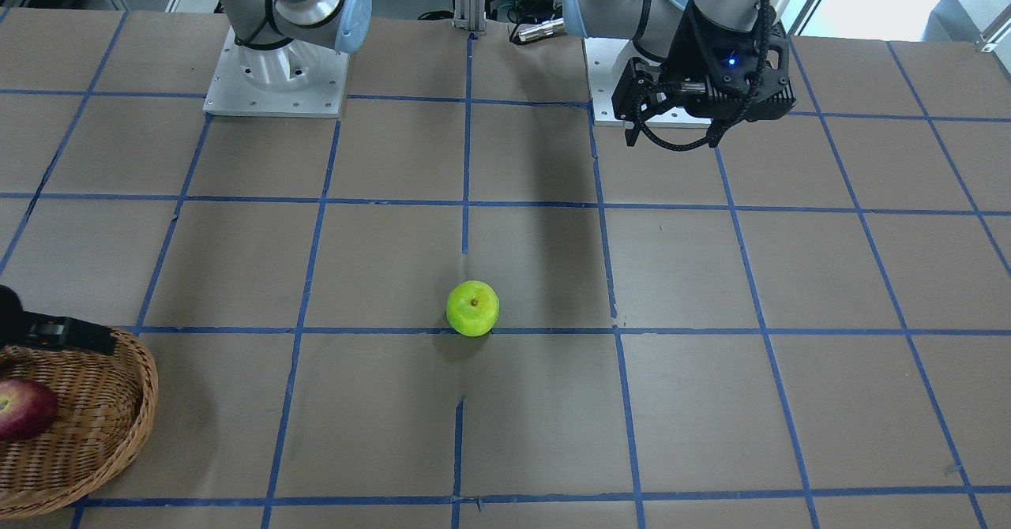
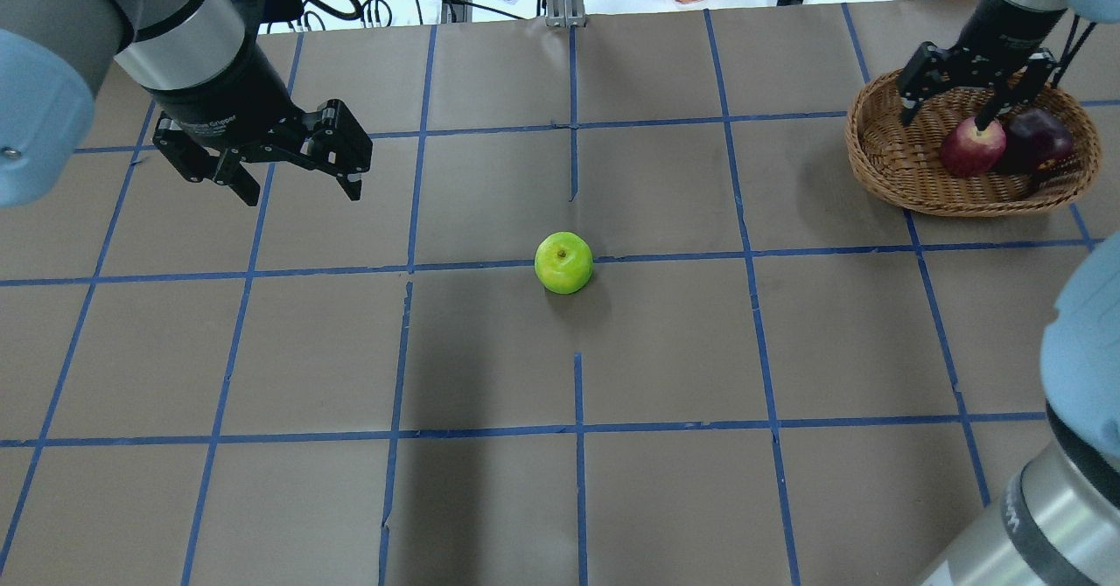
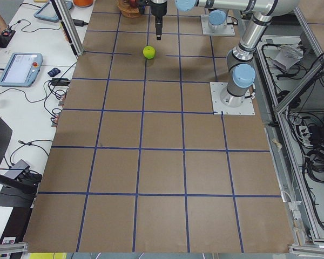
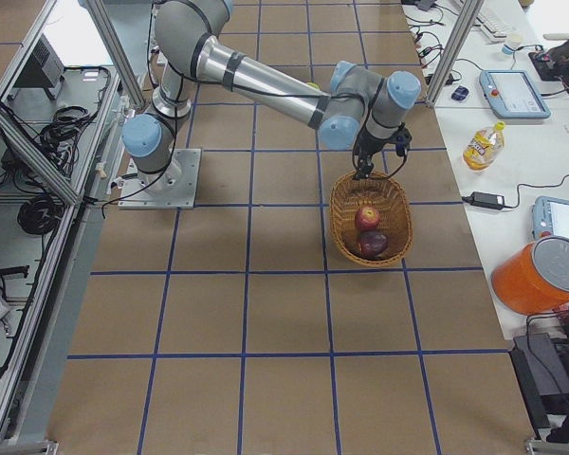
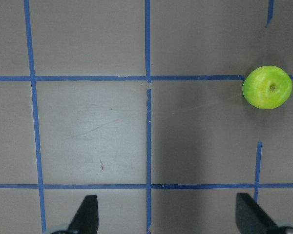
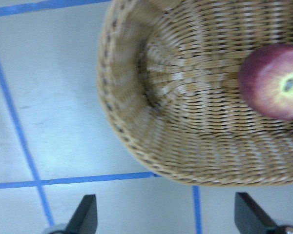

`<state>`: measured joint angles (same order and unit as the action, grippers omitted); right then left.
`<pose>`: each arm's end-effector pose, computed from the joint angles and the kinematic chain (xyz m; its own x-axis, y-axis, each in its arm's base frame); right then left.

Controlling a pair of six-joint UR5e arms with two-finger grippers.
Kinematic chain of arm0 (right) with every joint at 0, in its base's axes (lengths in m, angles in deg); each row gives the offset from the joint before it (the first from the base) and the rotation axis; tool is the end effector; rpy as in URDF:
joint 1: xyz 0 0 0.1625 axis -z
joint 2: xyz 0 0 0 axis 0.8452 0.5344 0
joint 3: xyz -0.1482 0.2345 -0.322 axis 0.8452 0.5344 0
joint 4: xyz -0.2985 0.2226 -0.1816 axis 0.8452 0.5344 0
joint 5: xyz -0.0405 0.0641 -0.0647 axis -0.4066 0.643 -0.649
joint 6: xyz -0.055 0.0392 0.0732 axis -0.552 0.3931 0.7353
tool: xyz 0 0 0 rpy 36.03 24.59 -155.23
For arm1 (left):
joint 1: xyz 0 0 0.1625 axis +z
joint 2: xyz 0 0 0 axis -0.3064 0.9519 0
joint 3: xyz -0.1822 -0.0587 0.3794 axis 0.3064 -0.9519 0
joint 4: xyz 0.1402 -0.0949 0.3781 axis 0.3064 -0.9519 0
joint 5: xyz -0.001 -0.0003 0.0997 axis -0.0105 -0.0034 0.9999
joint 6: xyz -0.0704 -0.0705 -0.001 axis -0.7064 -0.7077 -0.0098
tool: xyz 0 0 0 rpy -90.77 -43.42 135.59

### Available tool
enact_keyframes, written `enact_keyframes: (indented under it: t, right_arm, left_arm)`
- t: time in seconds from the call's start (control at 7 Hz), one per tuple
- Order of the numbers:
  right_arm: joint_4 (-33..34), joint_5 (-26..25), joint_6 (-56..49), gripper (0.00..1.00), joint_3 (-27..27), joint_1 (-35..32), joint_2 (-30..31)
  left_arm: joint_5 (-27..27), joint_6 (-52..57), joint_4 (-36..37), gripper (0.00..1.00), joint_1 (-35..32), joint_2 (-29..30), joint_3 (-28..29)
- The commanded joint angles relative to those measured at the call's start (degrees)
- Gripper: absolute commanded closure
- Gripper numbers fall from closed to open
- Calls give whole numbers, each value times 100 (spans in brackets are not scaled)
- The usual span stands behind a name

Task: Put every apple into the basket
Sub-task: 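Lift the right gripper out of the basket while the left arm draws back, then reach to the green apple and grasp it with the right gripper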

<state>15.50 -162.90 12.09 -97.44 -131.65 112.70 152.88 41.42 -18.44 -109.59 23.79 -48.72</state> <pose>-0.0492 -0.6671 0.3441 -0.9894 0.1298 -0.0646 0.1181 0.9800 0.1605 -0.1474 -0.4647 0.5007 -1.0000 -0.0095 -0.0018 -0.0095 0.9999 0.0053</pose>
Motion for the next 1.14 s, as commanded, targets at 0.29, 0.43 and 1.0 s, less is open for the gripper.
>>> enact_keyframes:
  t: [0.29,0.43,1.0]
  right_arm:
    - [-33,383,3502,0,-18,-2619,98]
    - [-33,470,3681,0,-18,-2911,89]
    - [721,726,4595,0,-18,-3528,-595]
  left_arm:
    - [8,1,-9,0,-10,0,-4]
    - [8,1,-17,0,-10,-9,-4]
    - [-9,1,-9,0,-19,0,-4]
